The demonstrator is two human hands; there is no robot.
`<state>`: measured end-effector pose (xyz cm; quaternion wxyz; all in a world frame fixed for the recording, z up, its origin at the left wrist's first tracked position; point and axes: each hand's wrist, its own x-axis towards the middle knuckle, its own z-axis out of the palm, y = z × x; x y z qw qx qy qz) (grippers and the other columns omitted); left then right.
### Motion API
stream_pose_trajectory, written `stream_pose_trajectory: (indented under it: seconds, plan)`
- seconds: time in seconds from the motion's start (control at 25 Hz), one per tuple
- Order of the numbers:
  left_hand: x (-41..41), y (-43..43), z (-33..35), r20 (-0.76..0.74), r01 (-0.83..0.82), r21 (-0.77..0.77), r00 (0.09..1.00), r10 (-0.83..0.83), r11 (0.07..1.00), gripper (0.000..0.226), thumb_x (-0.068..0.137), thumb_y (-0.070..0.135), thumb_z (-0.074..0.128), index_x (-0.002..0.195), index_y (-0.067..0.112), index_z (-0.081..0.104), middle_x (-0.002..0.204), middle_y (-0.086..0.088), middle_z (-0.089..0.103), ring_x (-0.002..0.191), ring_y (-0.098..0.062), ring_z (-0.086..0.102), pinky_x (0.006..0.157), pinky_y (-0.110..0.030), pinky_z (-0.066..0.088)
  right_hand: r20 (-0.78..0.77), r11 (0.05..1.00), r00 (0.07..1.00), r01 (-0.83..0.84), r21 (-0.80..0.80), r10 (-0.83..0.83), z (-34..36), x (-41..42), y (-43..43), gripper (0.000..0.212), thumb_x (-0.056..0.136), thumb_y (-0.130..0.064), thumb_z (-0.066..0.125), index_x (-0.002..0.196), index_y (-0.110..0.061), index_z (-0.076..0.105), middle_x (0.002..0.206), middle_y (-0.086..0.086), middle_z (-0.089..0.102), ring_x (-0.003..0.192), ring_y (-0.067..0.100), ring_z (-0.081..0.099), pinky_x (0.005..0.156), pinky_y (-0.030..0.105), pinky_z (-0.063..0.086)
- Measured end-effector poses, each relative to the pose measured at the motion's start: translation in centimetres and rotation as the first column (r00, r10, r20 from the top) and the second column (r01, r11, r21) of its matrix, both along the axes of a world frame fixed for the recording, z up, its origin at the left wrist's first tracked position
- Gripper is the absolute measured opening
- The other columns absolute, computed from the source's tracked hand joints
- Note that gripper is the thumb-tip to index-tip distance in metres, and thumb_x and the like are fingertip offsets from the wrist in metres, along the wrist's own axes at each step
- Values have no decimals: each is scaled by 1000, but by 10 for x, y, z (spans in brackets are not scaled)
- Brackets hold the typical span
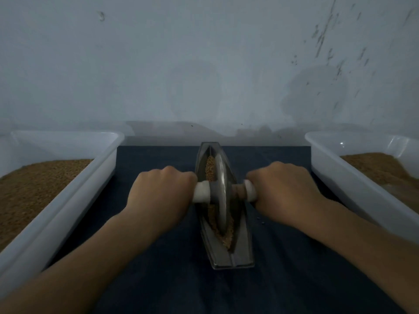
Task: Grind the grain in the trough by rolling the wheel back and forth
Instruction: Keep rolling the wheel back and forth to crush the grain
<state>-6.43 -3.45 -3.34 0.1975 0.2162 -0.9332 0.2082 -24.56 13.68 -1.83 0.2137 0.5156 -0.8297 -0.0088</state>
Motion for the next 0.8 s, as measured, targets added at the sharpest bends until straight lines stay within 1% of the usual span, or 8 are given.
stream_pose_trajectory:
  seconds: [0.04, 0.12, 0.28, 0.36, 0.44, 0.52, 0.64, 0.8]
  plan:
    - [5, 5, 4, 16, 8, -20, 1000, -8, 1000, 43, 74, 36, 72, 76, 34, 30, 59, 11, 20, 46, -9, 15, 44, -25, 10, 7, 1000, 1000, 8, 6, -8, 1, 4, 9, 34, 71, -32, 68, 60, -33, 37, 60, -11, 46, 51, 7, 41, 44, 23, 19]
    - [3, 5, 7, 71, -12, 16, 997, 11, 1000, 38, 78, 36, 69, 77, 34, 32, 61, 11, 23, 48, -10, 19, 45, -26, 14, 37, 999, 999, 25, 34, -27, 3, 6, 12, 34, 72, -32, 68, 59, -33, 37, 60, -11, 47, 52, 5, 41, 44, 23, 20]
    - [-32, -18, 6, 52, -79, 30, 996, 77, 996, 9, 85, 31, 64, 92, 30, 57, 70, 6, 41, 58, -17, 43, 52, -33, 33, 80, 997, 994, 75, 32, -77, -1, -19, -28, 22, 79, -31, 66, 69, -31, 47, 73, -8, 54, 65, 17, 54, 53, 27, 35]
    - [-58, -36, 13, 58, -123, 15, 991, 122, 992, 12, 87, 27, 63, 99, 26, 63, 80, 0, 56, 68, -23, 58, 55, -35, 37, 90, 994, 990, 105, 17, -106, 0, -39, -58, 17, 83, -31, 65, 73, -29, 51, 77, -6, 56, 68, 20, 53, 55, 28, 36]
    - [-75, -50, 21, 64, -148, 23, 987, 146, 989, 13, 89, 25, 61, 101, 25, 64, 89, -3, 61, 78, -27, 64, 57, -36, 40, 89, 993, 989, 119, 18, -120, 4, -54, -79, 13, 86, -31, 65, 76, -29, 57, 77, -4, 60, 65, 19, 51, 53, 26, 33]
    - [-75, -52, 22, 75, -143, 51, 987, 139, 988, 13, 89, 25, 60, 102, 25, 63, 92, -4, 61, 80, -28, 63, 59, -36, 40, 67, 995, 993, 101, 13, -102, 6, -56, -83, 11, 85, -31, 65, 77, -30, 58, 80, -2, 62, 67, 20, 52, 55, 27, 37]
    - [-50, -35, 15, 91, -107, 97, 991, 98, 990, 13, 86, 28, 63, 99, 28, 61, 77, 3, 47, 69, -22, 52, 59, -36, 38, 71, 998, 995, 65, 21, -66, 2, -37, -53, 20, 80, -33, 66, 69, -31, 49, 74, -5, 55, 66, 19, 53, 55, 28, 38]
    - [-10, 0, 9, 106, -40, 76, 994, 32, 996, 13, 83, 35, 66, 92, 34, 57, 66, 9, 31, 57, -15, 38, 51, -31, 29, 61, 997, 997, 49, 67, -53, 2, -5, 0, 26, 72, -37, 68, 62, -33, 44, 63, -12, 49, 54, 6, 45, 44, 23, 23]
